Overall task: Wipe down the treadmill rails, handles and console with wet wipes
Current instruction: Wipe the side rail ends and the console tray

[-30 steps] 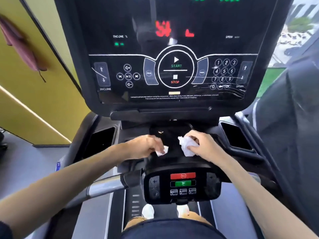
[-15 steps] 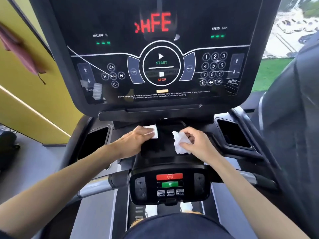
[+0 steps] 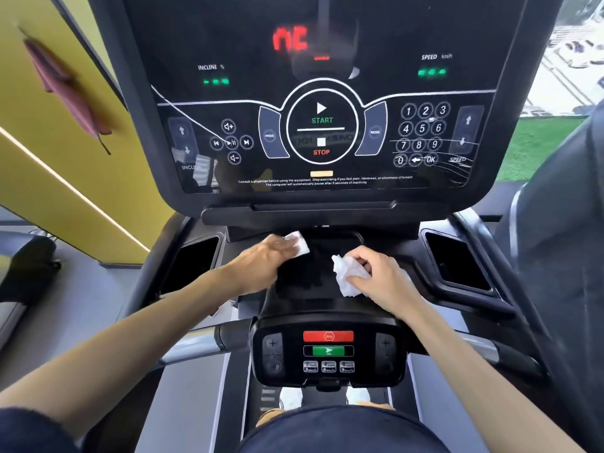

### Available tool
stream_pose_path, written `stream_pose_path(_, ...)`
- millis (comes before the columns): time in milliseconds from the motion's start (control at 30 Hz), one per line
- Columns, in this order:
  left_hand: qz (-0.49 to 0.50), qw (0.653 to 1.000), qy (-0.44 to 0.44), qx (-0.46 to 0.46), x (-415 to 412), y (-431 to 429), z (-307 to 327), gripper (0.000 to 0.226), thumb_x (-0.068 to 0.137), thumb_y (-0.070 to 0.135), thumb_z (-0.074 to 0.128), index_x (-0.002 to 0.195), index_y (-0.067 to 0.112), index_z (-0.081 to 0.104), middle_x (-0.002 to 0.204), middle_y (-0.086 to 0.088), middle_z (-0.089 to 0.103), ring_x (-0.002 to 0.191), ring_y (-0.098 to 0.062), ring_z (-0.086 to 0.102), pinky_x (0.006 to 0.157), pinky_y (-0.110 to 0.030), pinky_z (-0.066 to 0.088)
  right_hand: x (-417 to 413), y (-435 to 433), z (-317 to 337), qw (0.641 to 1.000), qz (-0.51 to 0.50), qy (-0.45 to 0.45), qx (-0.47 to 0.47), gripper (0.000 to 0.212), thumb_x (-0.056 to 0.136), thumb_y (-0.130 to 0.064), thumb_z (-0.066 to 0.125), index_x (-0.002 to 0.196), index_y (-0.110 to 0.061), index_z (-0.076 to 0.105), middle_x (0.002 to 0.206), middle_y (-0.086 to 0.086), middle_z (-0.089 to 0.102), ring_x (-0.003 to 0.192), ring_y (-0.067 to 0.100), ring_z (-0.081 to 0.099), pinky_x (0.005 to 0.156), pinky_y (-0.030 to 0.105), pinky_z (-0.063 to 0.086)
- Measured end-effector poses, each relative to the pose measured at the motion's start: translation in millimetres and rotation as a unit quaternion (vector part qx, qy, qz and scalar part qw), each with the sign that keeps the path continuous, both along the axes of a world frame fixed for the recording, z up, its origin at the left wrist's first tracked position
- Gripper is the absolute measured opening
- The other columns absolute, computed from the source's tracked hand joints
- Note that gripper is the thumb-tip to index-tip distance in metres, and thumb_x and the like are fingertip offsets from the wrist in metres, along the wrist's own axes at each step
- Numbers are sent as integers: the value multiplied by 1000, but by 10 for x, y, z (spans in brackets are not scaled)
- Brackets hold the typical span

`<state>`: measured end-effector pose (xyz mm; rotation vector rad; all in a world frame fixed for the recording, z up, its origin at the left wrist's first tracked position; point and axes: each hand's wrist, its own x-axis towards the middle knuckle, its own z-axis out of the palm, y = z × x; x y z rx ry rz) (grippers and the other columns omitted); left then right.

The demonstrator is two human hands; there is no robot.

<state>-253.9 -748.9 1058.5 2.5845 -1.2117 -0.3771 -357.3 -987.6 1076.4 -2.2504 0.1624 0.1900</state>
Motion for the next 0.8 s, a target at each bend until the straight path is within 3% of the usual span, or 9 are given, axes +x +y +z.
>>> stream_pose_path(67, -39, 995, 80, 42, -59, -60, -51, 70, 78, -17, 35, 140, 14, 47, 151, 6, 35, 139, -13, 28, 115, -31, 25, -1, 1, 1, 1000, -1, -3, -5, 21, 83, -11, 62, 101, -23, 61, 86, -14, 62, 75, -17, 52, 61, 1, 37)
stream_pose_path(133, -60, 989, 118, 58, -83, -42, -37, 74, 75, -19, 34, 137, 17, 50, 150, 9, 35, 140, -9, 26, 116, -28, 22, 5, 3, -3, 1000, -1, -6, -3, 22, 83, -10, 62, 101, -22, 61, 87, -14, 62, 75, -16, 52, 61, 2, 37)
stream_pose_path(267, 14, 999, 14, 31, 57, 28, 14, 78, 76, -19, 40, 145, 17, 38, 155, 2, 28, 140, -19, 27, 106, -38, 38, 6, 9, -37, 1000, -1, -10, 1, 20, 84, -11, 61, 99, -23, 61, 87, -12, 64, 76, -9, 56, 61, 4, 38)
stream_pose_path(400, -48, 997, 34, 53, -111, -367, 5, 74, 77, -13, 40, 145, 17, 39, 155, 4, 29, 143, -13, 20, 113, -25, 25, 2, -15, -93, 998, -33, -46, 37, 20, 83, -6, 65, 98, -19, 63, 81, -12, 63, 73, -9, 56, 60, 5, 40)
stream_pose_path(467, -94, 992, 70, 46, -181, -496, -9, 77, 72, -17, 38, 142, 16, 45, 152, 4, 35, 142, -12, 24, 113, -23, 25, -11, -25, -129, 994, -57, -82, 34, 23, 81, -3, 66, 97, -19, 63, 81, -14, 63, 75, -7, 56, 62, 6, 41)
stream_pose_path(567, -107, 991, 56, 56, -50, -323, 66, 78, 72, -17, 38, 141, 18, 45, 153, 5, 33, 142, -9, 24, 108, -12, 17, -30, -41, -162, 988, -103, -119, 10, 24, 79, -4, 66, 97, -19, 62, 82, -16, 61, 76, -1, 56, 64, 9, 39)
stream_pose_path(700, -44, 994, -14, 101, 111, -123, 112, 74, 84, -10, 42, 150, 19, 25, 159, 3, 16, 145, -11, 15, 111, -16, 14, -33, -70, -145, 973, -184, -115, 83, 26, 79, -6, 64, 99, -23, 62, 86, -11, 65, 79, 5, 59, 66, 8, 43)
stream_pose_path(800, -63, 994, -14, 91, 37, -520, 39, 77, 83, -9, 40, 152, 17, 17, 160, 2, 9, 146, -13, 8, 111, -15, 10, -20, -127, -142, 958, -224, -107, 140, 27, 80, -7, 66, 92, -30, 60, 85, -9, 65, 80, 7, 60, 67, 10, 46)
